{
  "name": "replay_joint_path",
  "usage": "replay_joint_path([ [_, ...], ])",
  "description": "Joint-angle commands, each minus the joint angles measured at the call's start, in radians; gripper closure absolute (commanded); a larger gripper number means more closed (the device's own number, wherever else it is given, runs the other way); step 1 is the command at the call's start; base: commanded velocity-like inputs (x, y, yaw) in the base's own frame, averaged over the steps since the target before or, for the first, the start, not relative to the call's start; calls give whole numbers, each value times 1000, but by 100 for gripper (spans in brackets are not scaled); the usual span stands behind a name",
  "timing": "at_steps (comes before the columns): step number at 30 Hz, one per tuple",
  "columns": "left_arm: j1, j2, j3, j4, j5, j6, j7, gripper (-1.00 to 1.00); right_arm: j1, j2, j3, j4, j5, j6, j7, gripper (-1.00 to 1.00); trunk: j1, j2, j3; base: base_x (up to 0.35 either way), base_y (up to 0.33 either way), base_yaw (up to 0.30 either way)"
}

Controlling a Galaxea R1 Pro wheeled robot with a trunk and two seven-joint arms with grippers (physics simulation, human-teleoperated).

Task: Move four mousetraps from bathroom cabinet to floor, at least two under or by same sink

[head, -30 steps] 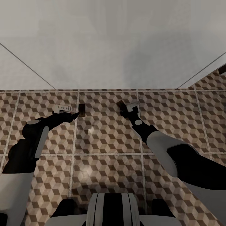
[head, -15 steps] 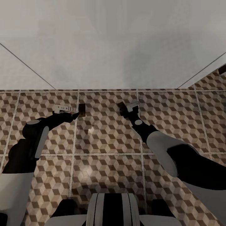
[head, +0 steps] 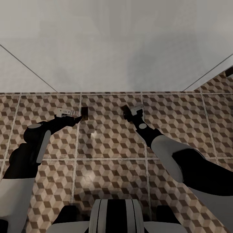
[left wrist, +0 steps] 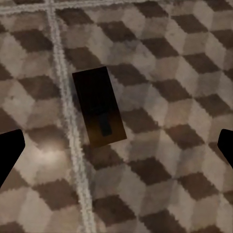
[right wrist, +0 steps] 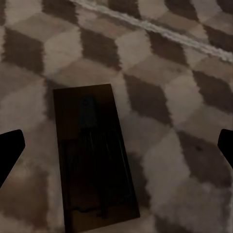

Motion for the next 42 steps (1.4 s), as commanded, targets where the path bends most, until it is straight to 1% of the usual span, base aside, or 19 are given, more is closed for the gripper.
replay_joint_path([
  [1, 0, 1, -1, -1, 9, 7, 4, -100, -1, 0, 3, 2, 10, -1, -9, -100, 0, 0, 0, 0, 0, 0],
  [5, 0, 0, -1, 0, 9, 7, 4, -100, -1, 0, 3, 1, 10, -1, -9, -100, 0, 0, 0, -87, 0, 0],
  [11, 0, 0, -1, 0, 9, 7, 4, -100, -1, 0, 3, 1, 10, -1, -9, -100, 0, 0, 0, -249, 0, 0],
  [42, 0, -3, -1, 0, 6, 7, 5, -100, -1, 0, 3, 0, 10, -2, -9, -100, 0, 0, 0, -331, 0, 0],
])
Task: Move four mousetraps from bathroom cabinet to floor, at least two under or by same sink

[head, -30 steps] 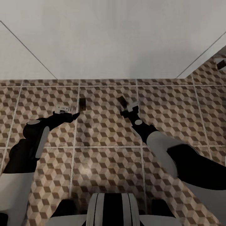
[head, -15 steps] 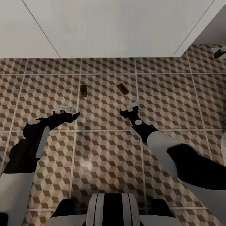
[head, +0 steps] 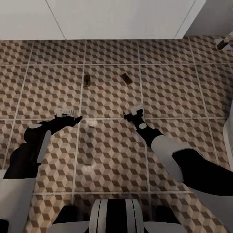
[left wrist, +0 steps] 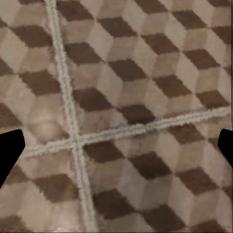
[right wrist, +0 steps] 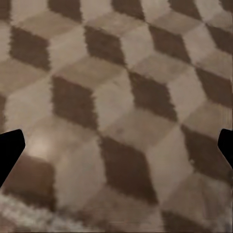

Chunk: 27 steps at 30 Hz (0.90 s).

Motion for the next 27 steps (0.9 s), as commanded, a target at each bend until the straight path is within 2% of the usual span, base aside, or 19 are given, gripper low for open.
replay_joint_path([
  [1, 0, 1, -1, 0, 9, 7, 3, -100, -1, 0, 3, 2, 10, -1, -9, -100, -1, 0, 0, -335, 0, 0],
  [10, 0, 1, -1, 1, 9, 6, 3, -100, -1, 0, 3, 0, 11, -3, -9, -100, -1, 0, 0, -276, 0, 0],
  [27, 0, 1, -1, 13, 9, 4, 2, -100, -1, 0, 0, -5, 13, 0, -11, -100, -1, 0, 0, -27, 0, 0],
])
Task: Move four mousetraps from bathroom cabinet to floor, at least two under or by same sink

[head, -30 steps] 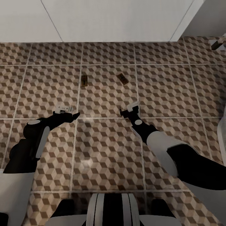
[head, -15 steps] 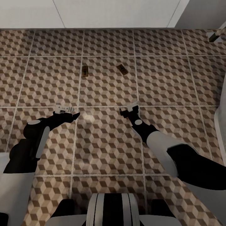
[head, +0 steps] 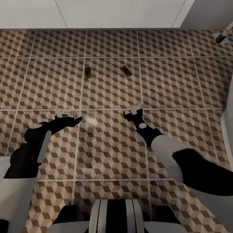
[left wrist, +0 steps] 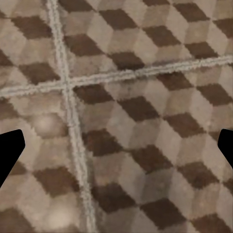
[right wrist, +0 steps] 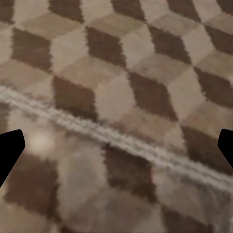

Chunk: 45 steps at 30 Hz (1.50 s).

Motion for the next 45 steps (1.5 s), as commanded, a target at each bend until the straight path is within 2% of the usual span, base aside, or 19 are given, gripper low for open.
replay_joint_path([
  [1, 0, 1, -1, -1, 9, 7, 3, -100, -1, 0, 2, 0, 10, -1, -10, -100, 0, 0, 0, -1, 0, 0],
  [39, 0, 4, -1, -8, 4, 2, 4, -100, -1, 0, -3, -20, 8, 2, -10, -100, 0, 0, 0, 0, 0, 0],
  [45, 0, 4, -1, -8, 4, 2, 4, -100, -1, 0, -3, -21, 8, 2, -10, -100, -3, 1, 23, 0, 0, 0],
])
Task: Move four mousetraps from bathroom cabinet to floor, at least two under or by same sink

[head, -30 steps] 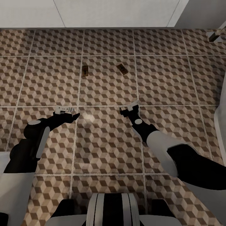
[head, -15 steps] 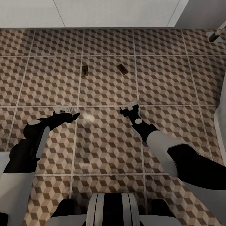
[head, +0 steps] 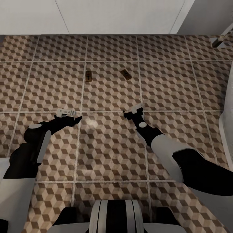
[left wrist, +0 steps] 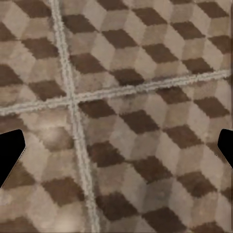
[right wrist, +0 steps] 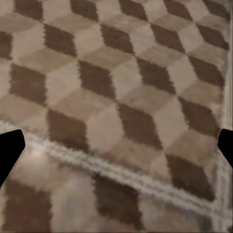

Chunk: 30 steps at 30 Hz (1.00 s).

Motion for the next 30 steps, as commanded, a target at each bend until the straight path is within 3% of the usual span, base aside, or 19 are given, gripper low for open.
replay_joint_path([
  [1, 0, 1, -1, -1, 8, 7, 3, -100, -1, 0, 3, 2, 10, -1, -10, -100, 0, 0, 3, 0, 0, 0],
  [30, 0, -1, -2, 25, 8, 6, 1, -100, -1, 0, 7, 2, 10, -8, -8, -100, -14, 7, 116, 0, 0, 0],
])
